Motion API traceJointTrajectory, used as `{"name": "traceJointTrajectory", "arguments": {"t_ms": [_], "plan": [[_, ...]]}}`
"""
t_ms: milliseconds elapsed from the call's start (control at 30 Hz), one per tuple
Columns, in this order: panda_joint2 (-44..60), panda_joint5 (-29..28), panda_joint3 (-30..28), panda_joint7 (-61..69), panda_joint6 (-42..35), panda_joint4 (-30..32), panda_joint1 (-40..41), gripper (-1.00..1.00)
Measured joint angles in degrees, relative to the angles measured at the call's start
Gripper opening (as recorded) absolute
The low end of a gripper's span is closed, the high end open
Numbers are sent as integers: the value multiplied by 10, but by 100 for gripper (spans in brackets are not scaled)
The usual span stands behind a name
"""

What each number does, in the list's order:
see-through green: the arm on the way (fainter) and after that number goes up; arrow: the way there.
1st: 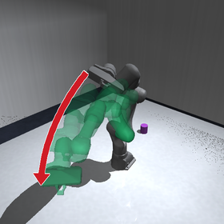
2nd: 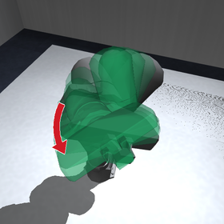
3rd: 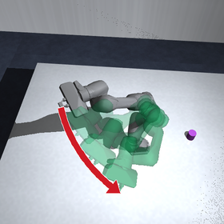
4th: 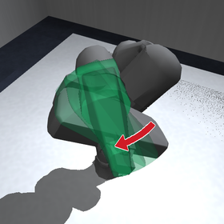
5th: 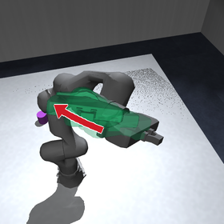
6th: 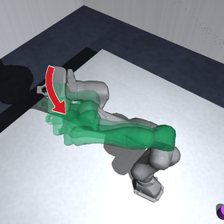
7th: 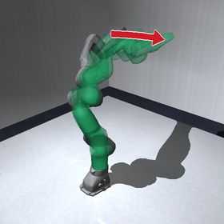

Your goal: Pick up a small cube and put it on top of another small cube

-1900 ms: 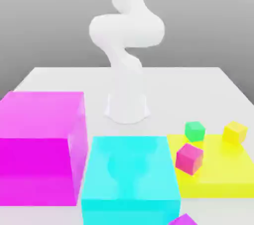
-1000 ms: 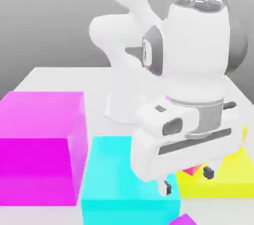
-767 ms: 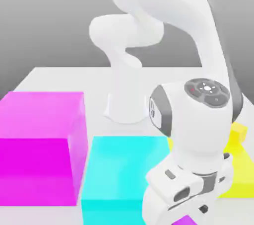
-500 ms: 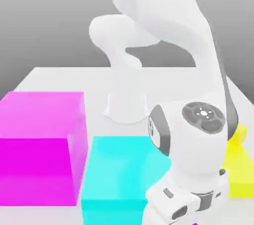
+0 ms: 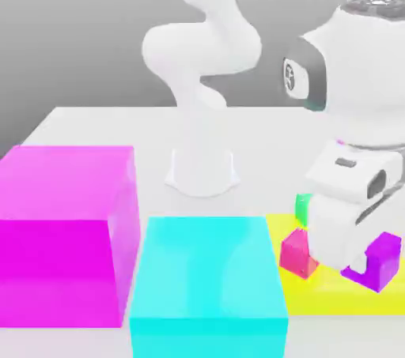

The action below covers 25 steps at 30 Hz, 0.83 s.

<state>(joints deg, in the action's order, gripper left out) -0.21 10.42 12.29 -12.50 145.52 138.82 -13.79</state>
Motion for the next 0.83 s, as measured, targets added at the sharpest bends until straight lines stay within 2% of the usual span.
{"name": "traceJointTrajectory", "arguments": {"t_ms": [467,533,700,733,833], "plan": [[-293,37,32,213,-60,285,-154,-100],[-285,30,42,220,-39,309,-157,-100],[-191,26,60,219,71,329,-150,-100],[-170,24,62,217,94,331,-147,100],[-170,24,62,217,94,331,-147,100]]}}
